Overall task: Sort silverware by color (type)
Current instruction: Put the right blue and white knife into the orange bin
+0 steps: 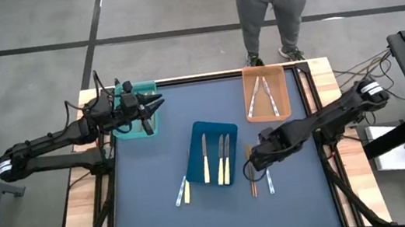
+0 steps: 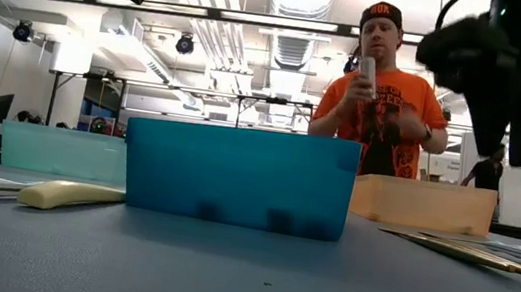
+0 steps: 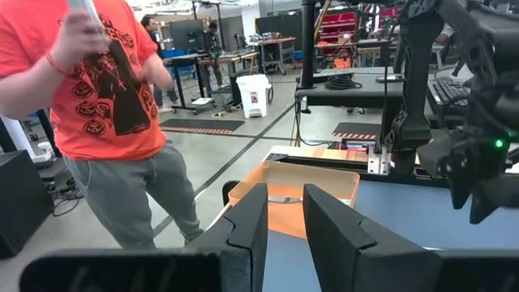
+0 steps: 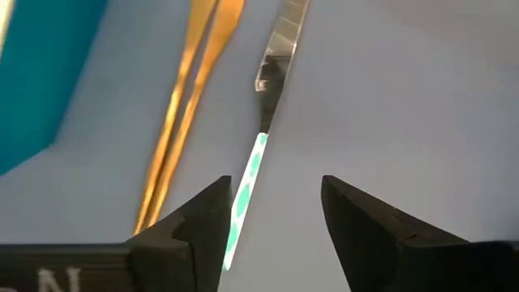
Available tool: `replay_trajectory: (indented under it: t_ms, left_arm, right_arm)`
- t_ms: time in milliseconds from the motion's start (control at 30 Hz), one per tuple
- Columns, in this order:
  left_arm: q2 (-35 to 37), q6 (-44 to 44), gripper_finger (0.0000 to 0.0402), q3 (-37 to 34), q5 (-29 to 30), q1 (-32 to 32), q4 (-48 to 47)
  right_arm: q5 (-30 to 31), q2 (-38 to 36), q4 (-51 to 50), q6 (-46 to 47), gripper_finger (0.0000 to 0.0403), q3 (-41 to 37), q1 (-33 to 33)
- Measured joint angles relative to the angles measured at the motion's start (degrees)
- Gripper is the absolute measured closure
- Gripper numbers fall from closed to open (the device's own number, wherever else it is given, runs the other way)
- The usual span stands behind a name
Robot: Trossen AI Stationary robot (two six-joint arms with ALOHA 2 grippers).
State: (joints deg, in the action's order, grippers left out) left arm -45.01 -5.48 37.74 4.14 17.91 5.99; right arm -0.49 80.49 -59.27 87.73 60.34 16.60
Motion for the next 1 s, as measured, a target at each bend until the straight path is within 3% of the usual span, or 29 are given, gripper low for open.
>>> replay_trajectory:
  t_ms: [467, 733, 833, 1000]
  left_arm:
    - [0.0, 0.2, 0.0338, 0.0, 0.0, 0.0, -0.6]
    - [0.0, 0.2, 0.0338, 0.0, 0.2, 0.0, -0.6]
    - [0.0, 0.2, 0.0338, 0.0, 0.4, 0.0, -0.6]
    - [0.0, 0.2, 0.0338, 0.0, 0.4, 0.0, -0.6]
  right_arm:
    - [-2.9, 13.8, 5.5, -6.5, 0.0225, 0.0, 0.0]
    - [-4.1, 17.6, 6.3, -8.6, 0.0231, 0.0, 0.0]
    - [-4.1, 17.8, 6.8, -9.0, 0.0258, 0.0, 0.0]
    - [-4.1, 17.7, 8.1, -9.0, 0.0335, -0.1, -0.1]
